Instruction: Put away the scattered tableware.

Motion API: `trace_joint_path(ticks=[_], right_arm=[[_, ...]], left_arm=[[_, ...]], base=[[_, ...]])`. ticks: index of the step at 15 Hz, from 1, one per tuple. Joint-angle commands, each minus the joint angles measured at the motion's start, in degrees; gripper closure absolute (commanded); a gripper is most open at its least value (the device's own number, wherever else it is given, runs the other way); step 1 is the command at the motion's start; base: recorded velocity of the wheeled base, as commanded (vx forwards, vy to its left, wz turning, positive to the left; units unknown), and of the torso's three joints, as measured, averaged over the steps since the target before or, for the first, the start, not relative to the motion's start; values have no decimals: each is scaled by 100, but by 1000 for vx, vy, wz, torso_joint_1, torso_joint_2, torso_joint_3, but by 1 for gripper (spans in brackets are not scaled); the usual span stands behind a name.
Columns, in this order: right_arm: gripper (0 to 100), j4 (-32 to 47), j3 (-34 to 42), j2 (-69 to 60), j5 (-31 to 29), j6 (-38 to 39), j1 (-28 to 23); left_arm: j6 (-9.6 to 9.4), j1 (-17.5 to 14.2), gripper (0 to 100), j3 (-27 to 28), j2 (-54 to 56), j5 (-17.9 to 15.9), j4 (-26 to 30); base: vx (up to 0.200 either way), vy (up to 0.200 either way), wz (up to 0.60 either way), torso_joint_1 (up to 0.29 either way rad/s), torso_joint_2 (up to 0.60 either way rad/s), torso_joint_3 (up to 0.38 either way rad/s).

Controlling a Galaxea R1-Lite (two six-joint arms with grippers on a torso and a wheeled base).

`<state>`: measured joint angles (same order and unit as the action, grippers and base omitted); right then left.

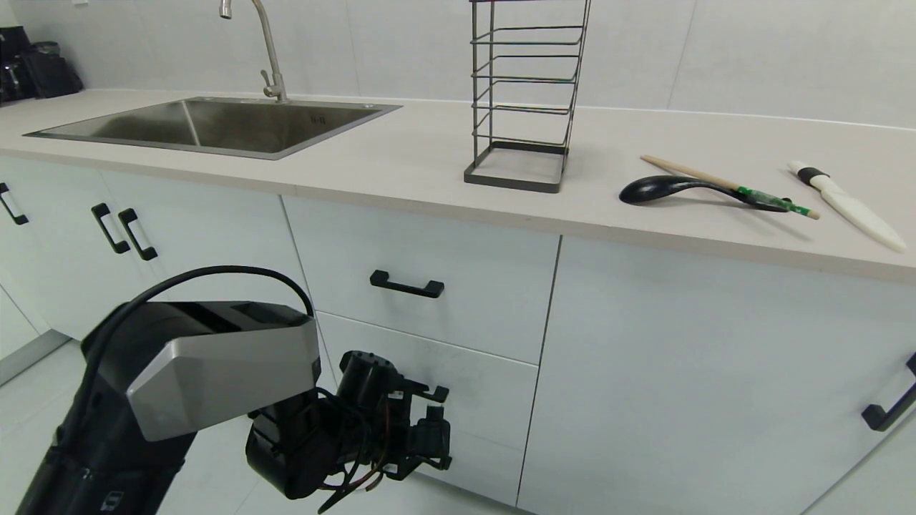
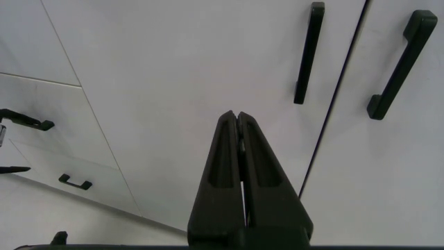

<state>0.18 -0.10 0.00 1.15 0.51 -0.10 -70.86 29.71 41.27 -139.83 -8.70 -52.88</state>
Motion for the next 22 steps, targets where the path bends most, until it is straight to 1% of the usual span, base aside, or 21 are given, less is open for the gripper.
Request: trace_joint_path(ticks=[1, 3, 4, 7, 9, 10, 11, 12, 14, 15, 16, 17, 18, 19, 20, 22], right_arm=[[100, -1, 1, 9, 0, 2, 1], [100, -1, 1, 9, 8, 2, 1], [100, -1, 1, 9, 0, 2, 1], [100, -1, 1, 9, 8, 2, 1], [100, -1, 1, 9, 0, 2, 1], [100, -1, 1, 9, 8, 2, 1], [100, -1, 1, 9, 8, 2, 1], [100, -1, 1, 9, 0, 2, 1], [100, -1, 1, 9, 0, 2, 1], [100, -1, 1, 9, 8, 2, 1], [100, -1, 1, 9, 8, 2, 1], [100, -1, 1, 9, 0, 2, 1], [100, -1, 1, 9, 0, 2, 1], [100, -1, 1, 9, 0, 2, 1], [100, -1, 1, 9, 0, 2, 1], [100, -1, 1, 9, 0, 2, 1]], left_arm=[[2, 0, 0, -189, 8, 9, 24], [11, 0, 0, -400, 26, 158, -47], [29, 0, 0, -488, 26, 202, -196], [187, 9, 0, -681, 26, 211, -425], [196, 9, 0, -813, 26, 211, -618], [257, 9, 0, -962, 43, 211, -750], [257, 9, 0, -962, 43, 211, -750], [503, 35, 0, -1332, 272, 211, -1066], [706, 53, 0, -1797, 799, 220, -1304], [714, 61, 0, -2026, 1124, 220, -1312], [714, 61, 0, -2026, 1124, 220, -1312], [723, 79, 0, -2544, 2003, 220, -1295], [732, 79, 0, -2562, 2038, 220, -1295], [749, 88, 0, -2835, 2689, 211, -1242], [855, 88, 0, -3002, 3225, 150, -1180], [908, 88, 0, -3045, 3673, -26, -1163]], base=[[0, 0, 0, 0, 0, 0], [0, 0, 0, 0, 0, 0], [0, 0, 0, 0, 0, 0], [0, 0, 0, 0, 0, 0], [0, 0, 0, 0, 0, 0], [0, 0, 0, 0, 0, 0], [0, 0, 0, 0, 0, 0], [0, 0, 0, 0, 0, 0], [0, 0, 0, 0, 0, 0], [0, 0, 0, 0, 0, 0], [0, 0, 0, 0, 0, 0], [0, 0, 0, 0, 0, 0], [0, 0, 0, 0, 0, 0], [0, 0, 0, 0, 0, 0], [0, 0, 0, 0, 0, 0], [0, 0, 0, 0, 0, 0]])
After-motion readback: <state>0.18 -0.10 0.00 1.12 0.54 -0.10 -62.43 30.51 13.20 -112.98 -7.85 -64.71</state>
